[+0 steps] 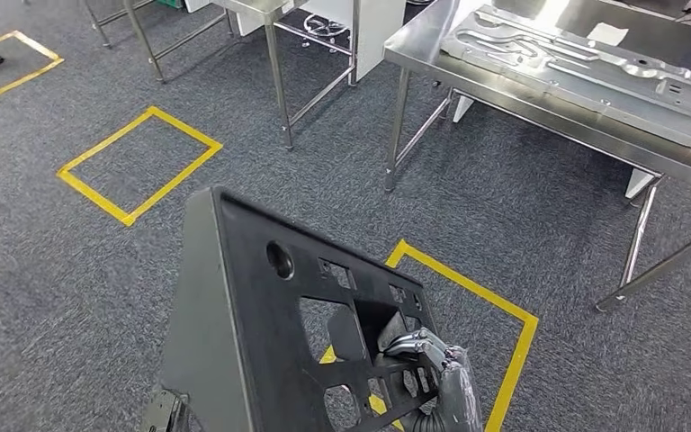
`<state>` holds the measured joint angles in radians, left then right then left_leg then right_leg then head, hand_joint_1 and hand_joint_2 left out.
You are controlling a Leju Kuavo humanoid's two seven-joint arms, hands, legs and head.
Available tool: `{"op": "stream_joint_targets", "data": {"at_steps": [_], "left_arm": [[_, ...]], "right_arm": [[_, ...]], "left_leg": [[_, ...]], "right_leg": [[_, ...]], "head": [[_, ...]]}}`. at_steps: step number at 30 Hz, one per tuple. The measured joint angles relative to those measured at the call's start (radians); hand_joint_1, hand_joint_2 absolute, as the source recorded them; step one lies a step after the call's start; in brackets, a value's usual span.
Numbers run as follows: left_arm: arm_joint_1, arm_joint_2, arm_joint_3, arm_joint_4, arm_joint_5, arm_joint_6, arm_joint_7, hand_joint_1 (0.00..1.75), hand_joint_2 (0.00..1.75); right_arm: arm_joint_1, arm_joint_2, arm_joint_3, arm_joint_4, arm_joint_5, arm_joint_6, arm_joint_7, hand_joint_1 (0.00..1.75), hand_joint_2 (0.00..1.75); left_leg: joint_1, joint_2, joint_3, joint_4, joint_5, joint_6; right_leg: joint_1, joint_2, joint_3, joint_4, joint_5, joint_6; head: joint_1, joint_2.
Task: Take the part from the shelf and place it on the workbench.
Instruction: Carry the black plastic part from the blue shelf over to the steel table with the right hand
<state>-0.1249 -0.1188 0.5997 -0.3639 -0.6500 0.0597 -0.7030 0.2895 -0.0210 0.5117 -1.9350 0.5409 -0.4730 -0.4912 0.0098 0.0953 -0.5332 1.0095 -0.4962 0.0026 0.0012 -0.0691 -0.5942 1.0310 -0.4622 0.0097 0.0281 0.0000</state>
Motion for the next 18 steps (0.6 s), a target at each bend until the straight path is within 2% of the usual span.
{"op": "stream_joint_targets", "data": {"at_steps": [1, 3, 5, 7, 8, 9, 10, 11, 12, 14, 16, 17, 18], "left_arm": [[-0.001, 0.000, 0.000, 0.000, 0.000, 0.000, 0.000, 0.00, 0.00], [-0.004, -0.001, 0.000, 0.000, 0.000, 0.000, 0.000, 0.00, 0.00], [-0.007, -0.001, -0.001, 0.000, 0.000, 0.000, 0.000, 0.00, 0.00], [-0.003, -0.001, -0.001, 0.000, 0.000, 0.000, 0.000, 0.00, 0.00], [0.000, -0.001, -0.001, 0.000, 0.000, 0.000, 0.000, 0.00, 0.00], [0.003, -0.001, -0.001, 0.000, 0.000, 0.000, 0.000, 0.00, 0.00], [0.004, -0.001, -0.001, 0.000, 0.000, 0.000, 0.000, 0.00, 0.00], [0.004, -0.001, -0.001, 0.000, 0.000, 0.000, 0.000, 0.00, 0.00], [0.004, -0.001, -0.001, 0.000, 0.001, -0.001, 0.000, 0.00, 0.00], [0.002, 0.001, -0.001, 0.000, 0.002, -0.002, 0.000, 0.00, 0.00], [0.003, 0.002, -0.001, 0.000, 0.006, -0.004, 0.000, 0.00, 0.00], [0.003, 0.003, -0.001, 0.000, 0.007, -0.005, 0.000, 0.00, 0.00], [0.002, 0.002, -0.001, -0.001, 0.008, -0.005, 0.000, 0.00, 0.00]], "right_arm": [[0.000, 0.000, 0.000, 0.000, 0.000, -0.001, 0.000, 1.75, 1.75], [0.003, 0.000, -0.001, -0.002, 0.000, -0.002, 0.000, 1.75, 1.75], [0.004, 0.000, -0.002, -0.004, 0.000, -0.004, 0.000, 1.75, 1.75], [0.003, 0.000, -0.002, -0.005, 0.001, -0.004, 0.000, 1.75, 1.75], [0.003, 0.000, -0.002, -0.005, 0.001, -0.004, 0.000, 1.75, 1.75], [0.003, 0.000, -0.002, -0.005, 0.001, -0.004, 0.000, 1.75, 1.75], [0.004, 0.000, -0.002, -0.005, 0.001, -0.004, 0.000, 1.75, 1.75], [0.004, 0.000, -0.002, -0.005, 0.001, -0.004, 0.001, 1.75, 1.75], [0.004, 0.000, -0.002, -0.005, 0.001, -0.004, 0.002, 1.75, 1.75], [0.005, 0.000, -0.002, -0.005, 0.001, -0.004, 0.005, 1.75, 1.75], [0.005, 0.000, -0.002, -0.005, 0.002, -0.004, 0.009, 1.75, 1.75], [0.006, 0.000, -0.002, -0.005, 0.003, -0.004, 0.010, 1.75, 1.75], [0.008, 0.000, -0.002, -0.005, 0.003, -0.004, 0.011, 1.75, 1.75]], "left_leg": [[-0.002, 0.009, 0.002, 0.000, -0.002, -0.005], [-0.001, 0.020, 0.009, 0.000, -0.008, -0.016], [0.003, -0.017, -0.004, 0.041, -0.041, -0.025], [0.006, -0.069, -0.057, 0.159, -0.105, -0.030], [0.006, -0.080, -0.090, 0.226, -0.131, -0.031], [0.006, -0.085, -0.116, 0.274, -0.143, -0.032], [0.006, -0.087, -0.126, 0.288, -0.134, -0.032], [0.006, -0.089, -0.119, 0.261, -0.106, -0.030], [0.007, -0.093, -0.097, 0.205, -0.068, -0.028], [0.008, -0.134, -0.042, 0.077, -0.011, -0.019], [0.008, -0.169, -0.018, 0.019, 0.000, -0.011], [0.006, -0.169, -0.018, 0.016, -0.001, -0.008], [0.007, -0.160, -0.017, 0.013, 0.002, -0.003]], "right_leg": [[0.004, 0.002, 0.001, -0.006, -0.003, -0.004], [0.002, 0.026, 0.001, -0.012, 0.001, -0.014], [-0.005, 0.048, 0.006, -0.020, 0.005, -0.027], [-0.008, 0.070, 0.008, -0.023, 0.007, -0.035], [-0.007, 0.083, 0.008, -0.022, 0.007, -0.037], [-0.007, 0.098, 0.008, -0.021, 0.007, -0.038], [-0.006, 0.113, 0.008, -0.019, 0.006, -0.037], [-0.006, 0.128, 0.008, -0.016, 0.006, -0.037], [-0.007, 0.142, 0.009, -0.013, 0.004, -0.035], [-0.008, 0.168, 0.008, -0.006, 0.001, -0.030], [-0.010, 0.190, 0.000, -0.002, 0.001, -0.018], [-0.012, 0.199, -0.003, -0.002, 0.003, -0.011], [-0.012, 0.208, -0.006, -0.004, 0.005, -0.004]], "head": [[-0.001, 0.000], [-0.001, 0.000], [-0.004, 0.000], [-0.011, 0.000], [-0.013, 0.000], [-0.014, 0.000], [-0.014, 0.000], [-0.014, 0.000], [-0.014, 0.000], [-0.014, 0.000], [-0.014, 0.000], [-0.014, 0.000], [-0.015, 0.000]]}}
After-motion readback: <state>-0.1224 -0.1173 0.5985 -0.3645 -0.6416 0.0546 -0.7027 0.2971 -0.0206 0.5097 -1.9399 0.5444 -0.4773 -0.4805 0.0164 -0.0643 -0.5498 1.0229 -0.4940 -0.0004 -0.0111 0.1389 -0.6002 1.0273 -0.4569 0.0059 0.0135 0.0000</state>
